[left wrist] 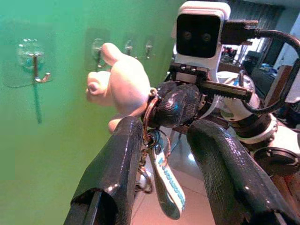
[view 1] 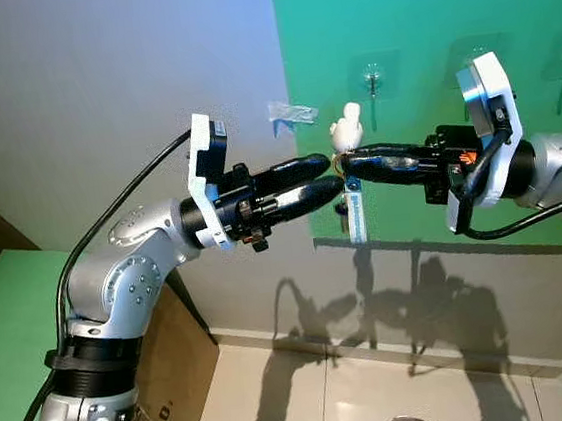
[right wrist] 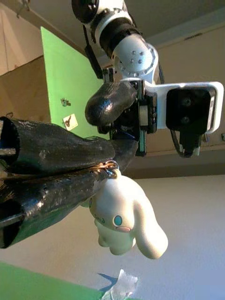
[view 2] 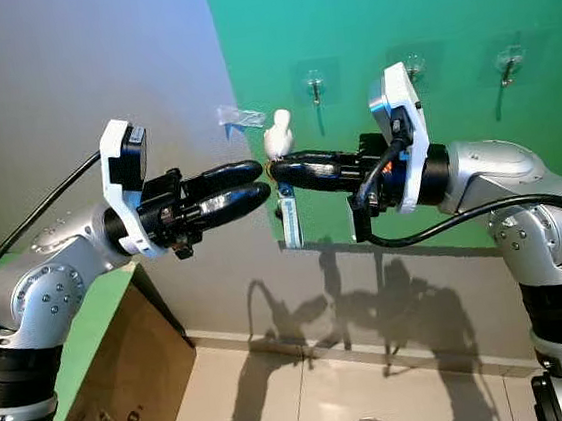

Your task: Hang keys on a hook

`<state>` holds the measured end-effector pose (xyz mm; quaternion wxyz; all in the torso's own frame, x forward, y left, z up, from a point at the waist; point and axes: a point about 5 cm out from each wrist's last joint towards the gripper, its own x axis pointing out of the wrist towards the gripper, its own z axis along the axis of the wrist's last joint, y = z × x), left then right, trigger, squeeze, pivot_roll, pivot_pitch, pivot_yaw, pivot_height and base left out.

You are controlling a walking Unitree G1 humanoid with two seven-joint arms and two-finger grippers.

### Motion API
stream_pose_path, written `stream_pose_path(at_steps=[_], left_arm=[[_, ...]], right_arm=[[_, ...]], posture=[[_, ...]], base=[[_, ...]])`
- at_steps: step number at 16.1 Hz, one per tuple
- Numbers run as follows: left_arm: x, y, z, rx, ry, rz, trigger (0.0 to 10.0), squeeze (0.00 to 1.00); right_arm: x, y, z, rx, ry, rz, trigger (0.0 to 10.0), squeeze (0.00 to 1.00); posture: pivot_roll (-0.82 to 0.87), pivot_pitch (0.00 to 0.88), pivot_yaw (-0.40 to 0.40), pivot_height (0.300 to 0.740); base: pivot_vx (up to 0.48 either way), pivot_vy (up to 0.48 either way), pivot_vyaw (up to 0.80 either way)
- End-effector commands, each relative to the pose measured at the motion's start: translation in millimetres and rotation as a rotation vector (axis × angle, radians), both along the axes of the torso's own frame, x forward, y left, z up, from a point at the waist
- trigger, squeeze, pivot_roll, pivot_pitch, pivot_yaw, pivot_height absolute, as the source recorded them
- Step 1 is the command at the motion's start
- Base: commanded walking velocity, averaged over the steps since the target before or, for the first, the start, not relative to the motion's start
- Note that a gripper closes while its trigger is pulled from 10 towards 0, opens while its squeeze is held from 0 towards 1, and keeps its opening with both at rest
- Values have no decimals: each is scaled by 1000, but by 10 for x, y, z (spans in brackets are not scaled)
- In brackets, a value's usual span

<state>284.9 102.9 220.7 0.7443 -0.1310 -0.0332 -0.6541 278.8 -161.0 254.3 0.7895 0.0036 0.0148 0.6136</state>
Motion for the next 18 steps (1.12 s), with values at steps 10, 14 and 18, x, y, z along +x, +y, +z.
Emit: stream_pose_path(at_steps=[10,14,18], left_arm=[[27,38,-5,-3,10,-7,10000,0],[72,42,-20,0,13,-1,10000,0],[104,19,-19,-5,11,-1,10000,0]], right_arm=[[-73,81,36,-10,-16,70,0,0],[-90,88,38,-11,-20,78,0,0],[-103,109,45,-10,-27,87,0,0]], posture=[[-287,41,132,736],[-292,28,135,736],[-294,15,136,736]], base=[[0,0,0],[0,0,0],[0,0,0]])
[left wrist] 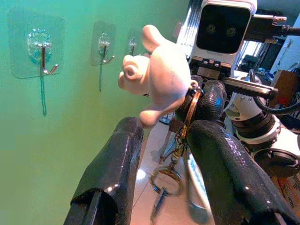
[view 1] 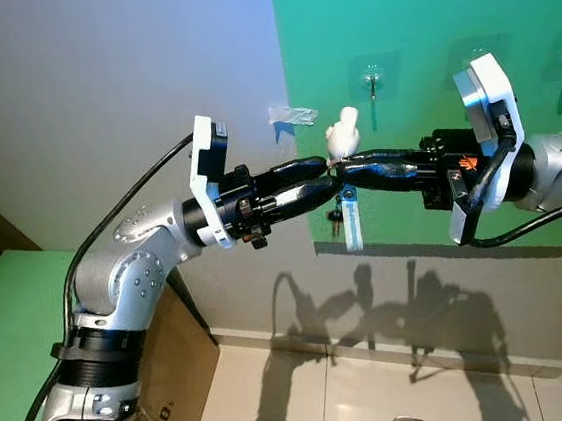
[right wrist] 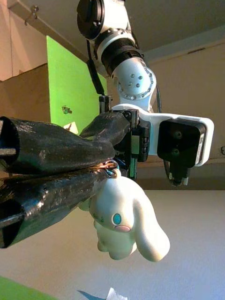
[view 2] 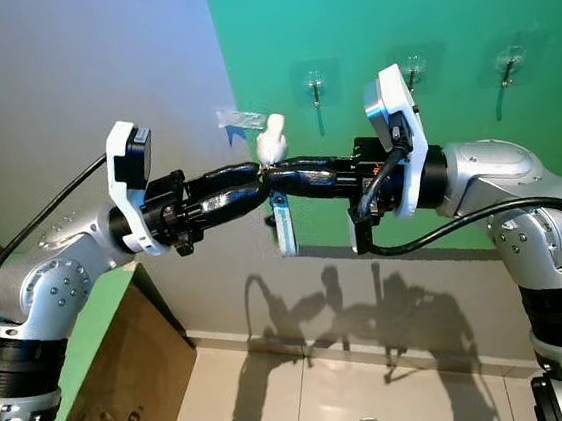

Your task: Hang keys on a hook

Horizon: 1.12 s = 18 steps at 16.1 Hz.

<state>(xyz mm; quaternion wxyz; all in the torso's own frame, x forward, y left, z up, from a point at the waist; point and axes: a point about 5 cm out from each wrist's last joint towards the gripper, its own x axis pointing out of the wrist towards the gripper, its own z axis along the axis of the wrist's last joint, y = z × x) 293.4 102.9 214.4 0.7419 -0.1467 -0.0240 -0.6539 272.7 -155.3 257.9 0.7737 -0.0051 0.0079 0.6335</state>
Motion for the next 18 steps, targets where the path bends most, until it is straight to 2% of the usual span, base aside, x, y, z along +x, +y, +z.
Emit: stream_pose_path(at_steps=[1,5,6,7,18], left_arm=[[20,6,61,-4,-23,-3,10000,0],[22,0,82,-16,-22,-13,10000,0],[16,-4,80,-20,-14,-26,2824,0],[11,-7,78,-22,-11,-35,0,0],[-59,-18,87,-46,-10,-102,0,0]], right_arm=[[-44,60,7,-5,-7,39,0,0],[-42,63,5,-3,-6,40,0,0],[-40,65,8,-1,-6,41,0,0],[-40,67,9,0,-6,42,0,0],[-43,94,17,3,-4,51,0,0]], posture=[[-294,12,136,736],[-293,11,136,736],[-292,12,136,736],[-292,12,136,736],[-290,22,130,736]], base=[[0,0,0],[0,0,0],[0,0,0],[0,0,0],[0,0,0]])
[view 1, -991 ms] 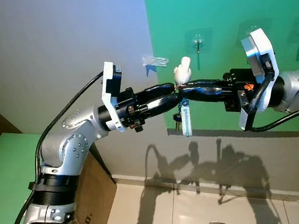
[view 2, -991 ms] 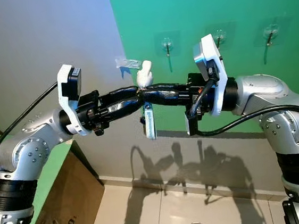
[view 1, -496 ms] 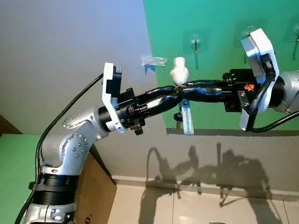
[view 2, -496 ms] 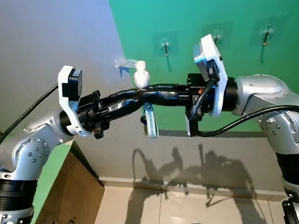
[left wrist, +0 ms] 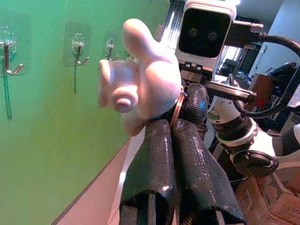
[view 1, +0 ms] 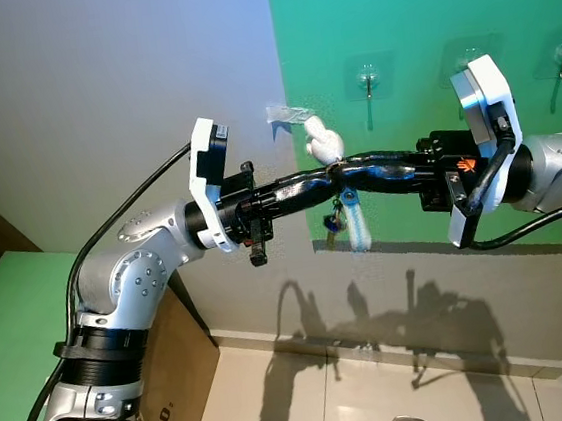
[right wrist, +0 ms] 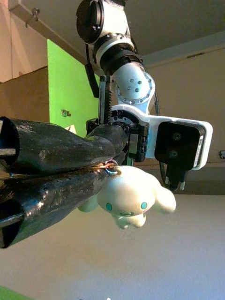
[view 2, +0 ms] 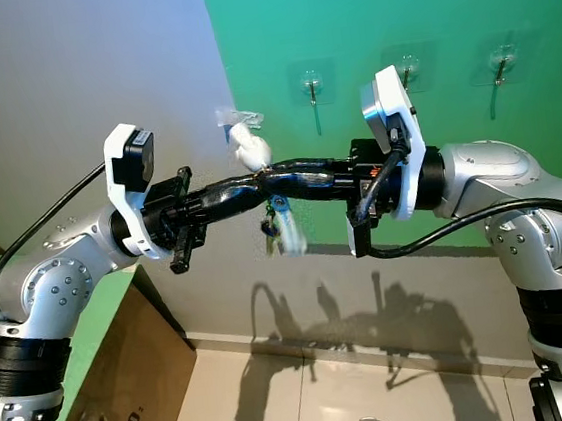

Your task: Hang keys on a hook

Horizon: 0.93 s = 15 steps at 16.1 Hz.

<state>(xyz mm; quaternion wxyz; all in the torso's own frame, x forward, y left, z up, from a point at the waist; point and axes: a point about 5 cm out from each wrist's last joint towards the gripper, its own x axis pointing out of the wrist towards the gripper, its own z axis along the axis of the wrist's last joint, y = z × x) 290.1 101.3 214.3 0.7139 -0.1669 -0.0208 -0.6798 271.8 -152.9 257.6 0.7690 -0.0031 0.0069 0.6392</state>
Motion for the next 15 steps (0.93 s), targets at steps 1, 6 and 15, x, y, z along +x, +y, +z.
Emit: stream_pose_path(at_steps=[1,6,15], left_arm=[[-20,-3,92,-18,-31,-24,0,0],[-3,8,102,-30,-25,-13,0,0],[29,17,129,-37,-27,19,0,0]], right_arm=[[-31,72,20,-1,-4,37,0,0],[-5,76,12,-6,-5,10,0,0],[146,54,-19,-37,-33,-137,10000,1000]], posture=[[-290,22,130,736],[-288,32,131,736],[-286,37,132,736]], base=[[0,0,0],[0,0,0],[0,0,0]])
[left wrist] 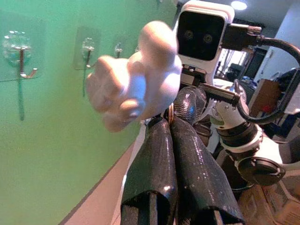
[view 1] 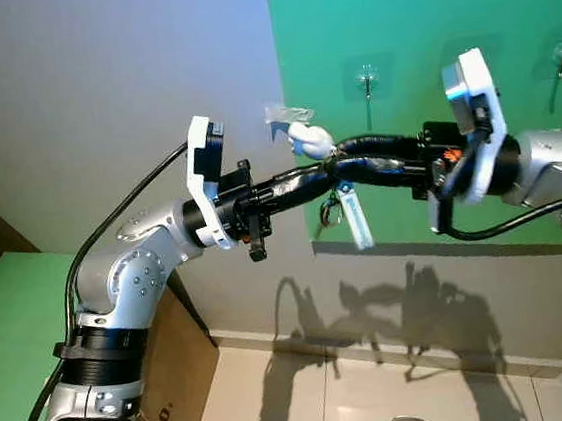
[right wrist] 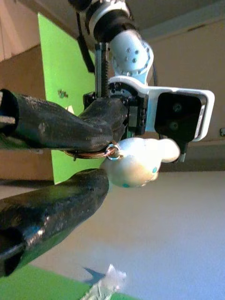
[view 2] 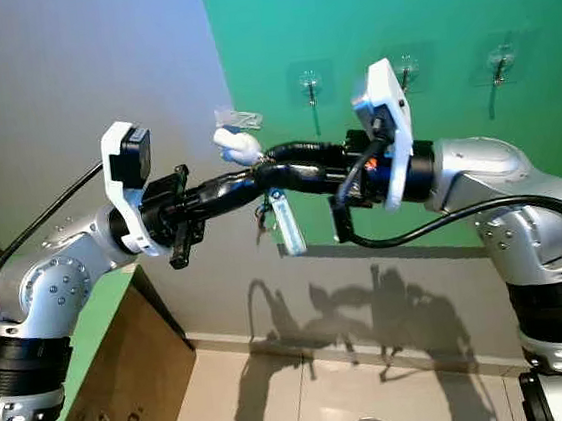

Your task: Hang keys on a hook

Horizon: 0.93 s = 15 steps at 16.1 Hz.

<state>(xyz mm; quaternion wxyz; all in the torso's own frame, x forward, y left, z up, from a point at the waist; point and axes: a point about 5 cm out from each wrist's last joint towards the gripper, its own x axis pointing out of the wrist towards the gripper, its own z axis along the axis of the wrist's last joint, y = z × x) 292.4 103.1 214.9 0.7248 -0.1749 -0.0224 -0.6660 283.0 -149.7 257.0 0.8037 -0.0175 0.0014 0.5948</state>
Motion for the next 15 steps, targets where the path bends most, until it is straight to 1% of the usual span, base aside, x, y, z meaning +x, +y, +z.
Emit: stream_pose_path(at_steps=[1,2,4,5,7,8,9,11,12,13,14,15], left_arm=[[7,-2,122,-27,-40,-14,0,0],[8,-1,125,-29,-39,-12,0,0],[18,4,137,-37,-35,-7,0,0],[19,4,139,-38,-34,-6,0,0],[20,1,141,-40,-33,-3,0,0],[20,-1,142,-42,-32,-1,0,0],[20,0,140,-42,-30,1,0,0],[21,2,139,-42,-29,3,0,0],[19,0,137,-43,-27,5,0,0],[18,1,129,-44,-25,8,0,0],[17,2,127,-44,-24,8,0,0],[27,8,116,-43,-20,19,0,0]], right_arm=[[39,20,-22,-25,-7,-34,10000,1000],[48,17,-39,-34,-11,-48,10000,1000],[129,-18,-41,-54,-46,-119,10000,1000],[142,-23,-39,-59,-53,-130,10000,1000],[208,-49,-42,-81,-81,-190,10000,1000],[320,-92,-54,-153,-191,-296,10000,1000],[367,-103,-55,-193,-266,-345,10000,1000],[378,-91,-39,-226,-331,-366,10000,1000],[398,-82,-26,-225,-363,-397,10000,1000],[437,-89,-63,-228,-359,-447,10000,1000],[451,-95,-83,-237,-360,-464,10000,1000],[502,-116,-145,-242,-340,-525,10000,0]], posture=[[-286,39,133,736],[-286,39,133,736],[-287,41,133,736],[-286,42,132,736],[-286,43,131,736],[-285,44,130,736],[-285,44,129,736],[-284,43,128,736],[-284,42,129,736],[-285,40,128,736],[-285,39,127,736],[-284,36,128,736]], base=[[0,0,0],[0,0,0],[0,0,0],[0,0,0],[0,0,0],[0,0,0],[0,0,0],[0,0,0],[0,0,0],[0,0,0],[0,0,0],[0,0,0]])
